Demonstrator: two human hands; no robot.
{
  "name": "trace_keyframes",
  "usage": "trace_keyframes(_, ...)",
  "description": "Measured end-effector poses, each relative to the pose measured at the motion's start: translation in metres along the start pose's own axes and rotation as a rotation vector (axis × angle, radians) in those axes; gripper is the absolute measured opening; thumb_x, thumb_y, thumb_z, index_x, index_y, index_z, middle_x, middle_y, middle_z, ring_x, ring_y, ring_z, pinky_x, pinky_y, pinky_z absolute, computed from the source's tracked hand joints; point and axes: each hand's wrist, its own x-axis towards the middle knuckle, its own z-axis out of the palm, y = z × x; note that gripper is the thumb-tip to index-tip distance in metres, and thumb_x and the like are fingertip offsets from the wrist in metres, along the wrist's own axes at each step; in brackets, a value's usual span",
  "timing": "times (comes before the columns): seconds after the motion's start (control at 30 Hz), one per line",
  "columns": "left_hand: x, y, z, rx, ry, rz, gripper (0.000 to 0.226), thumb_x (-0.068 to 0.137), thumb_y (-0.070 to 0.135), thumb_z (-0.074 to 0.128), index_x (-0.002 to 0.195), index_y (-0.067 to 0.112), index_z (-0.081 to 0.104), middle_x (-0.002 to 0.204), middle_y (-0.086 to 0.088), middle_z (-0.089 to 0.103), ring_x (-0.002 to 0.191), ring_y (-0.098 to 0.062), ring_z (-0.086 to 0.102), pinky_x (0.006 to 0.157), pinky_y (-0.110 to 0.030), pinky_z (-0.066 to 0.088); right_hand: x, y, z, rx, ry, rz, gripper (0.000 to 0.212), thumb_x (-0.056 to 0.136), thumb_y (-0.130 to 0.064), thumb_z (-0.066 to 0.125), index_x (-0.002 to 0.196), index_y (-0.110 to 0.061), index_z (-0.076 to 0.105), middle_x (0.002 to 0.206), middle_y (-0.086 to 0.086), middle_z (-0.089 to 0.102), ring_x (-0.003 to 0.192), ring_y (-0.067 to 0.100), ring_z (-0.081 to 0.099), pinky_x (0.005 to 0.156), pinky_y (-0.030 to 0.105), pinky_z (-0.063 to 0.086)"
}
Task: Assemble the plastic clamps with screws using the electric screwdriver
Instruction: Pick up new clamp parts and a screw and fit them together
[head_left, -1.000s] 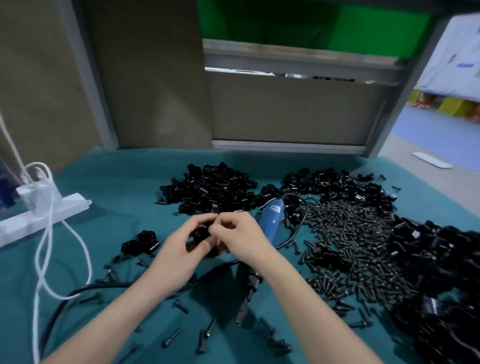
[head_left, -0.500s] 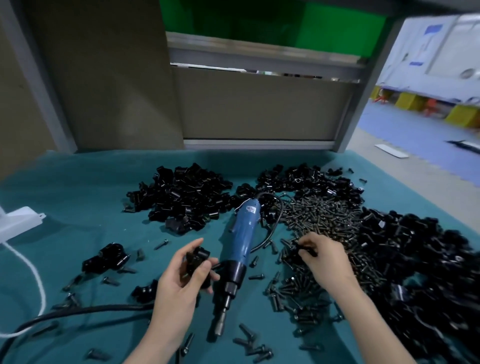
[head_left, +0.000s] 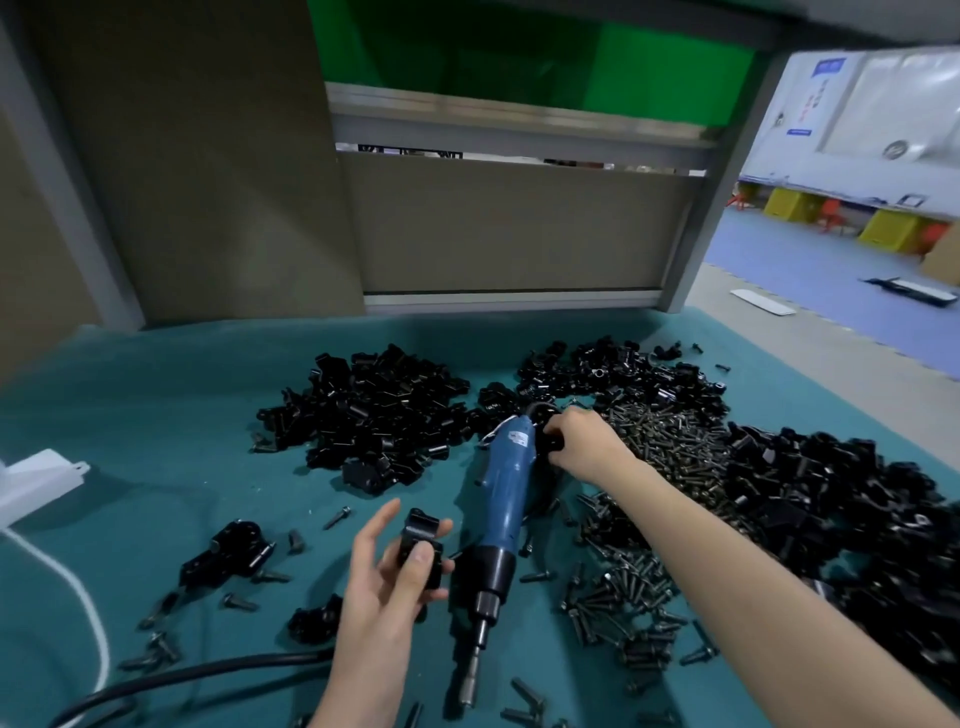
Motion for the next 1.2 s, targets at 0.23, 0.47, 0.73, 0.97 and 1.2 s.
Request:
trace_keyframes(0.23, -0.001, -0.002, -0.002, 0.016, -0.009, 0.003, 0.048, 0.070, 0.033, 0.068, 0.117, 0.032, 0.059, 0.108, 0.002, 0.073, 0.100, -0.014, 0.068, 0.080, -0.031, 0.049, 0.014, -0.010, 0.010, -0.132, -0.030, 0.078, 0.033, 0.087, -0.002, 0.054, 0.120, -0.009, 0.054, 0.120, 0.011, 0.054, 0.108, 0.033, 0.057, 0.091, 0.041, 0.049)
trace_keyframes(0.47, 0.002, -0.005, -0.002, 0.023, -0.002, 0.014, 0.044, 0.060, 0.041, 0.076, 0.102, 0.045, 0.063, 0.094, -0.003, 0.073, 0.091, -0.018, 0.070, 0.084, -0.033, 0.050, -0.014, -0.002, 0.010, 0.231, 0.281, 0.135, 0.022, 0.088, 0.000, 0.058, 0.108, -0.009, 0.063, 0.100, 0.008, 0.065, 0.101, 0.026, 0.060, 0.097, 0.036, 0.045)
trace_keyframes(0.73, -0.003, -0.009, -0.001, 0.048, 0.036, 0.034, 0.032, 0.086, 0.063, 0.046, 0.100, 0.041, 0.063, 0.096, -0.003, 0.069, 0.086, -0.019, 0.059, 0.082, -0.037, 0.045, -0.108, -0.065, 0.003, 1.401, 0.047, -0.047, 0.020, 0.086, -0.001, 0.068, 0.091, -0.018, 0.077, 0.081, 0.002, 0.076, 0.072, 0.013, 0.071, 0.064, 0.024, 0.058)
trace_keyframes(0.97, -0.010, -0.002, 0.004, 0.215, -0.061, 0.179, 0.027, 0.082, 0.033, 0.061, 0.109, 0.034, 0.066, 0.101, 0.009, 0.074, 0.094, -0.004, 0.069, 0.072, -0.009, 0.049, -0.142, -0.074, 0.031, 1.318, 0.158, -0.143, 0.024, 0.079, -0.004, 0.076, 0.090, -0.025, 0.075, 0.089, -0.010, 0.075, 0.088, 0.005, 0.070, 0.078, 0.013, 0.051)
trace_keyframes(1.2, -0.012, -0.001, 0.007, 0.289, -0.056, 0.218, 0.021, 0.094, 0.035, 0.054, 0.109, 0.029, 0.067, 0.109, 0.012, 0.071, 0.107, -0.006, 0.064, 0.088, -0.016, 0.049, -0.147, -0.067, 0.042, 1.205, 0.182, -0.170, 0.029, 0.081, -0.008, 0.075, 0.090, -0.035, 0.076, 0.090, -0.013, 0.074, 0.091, 0.004, 0.067, 0.081, 0.015, 0.051)
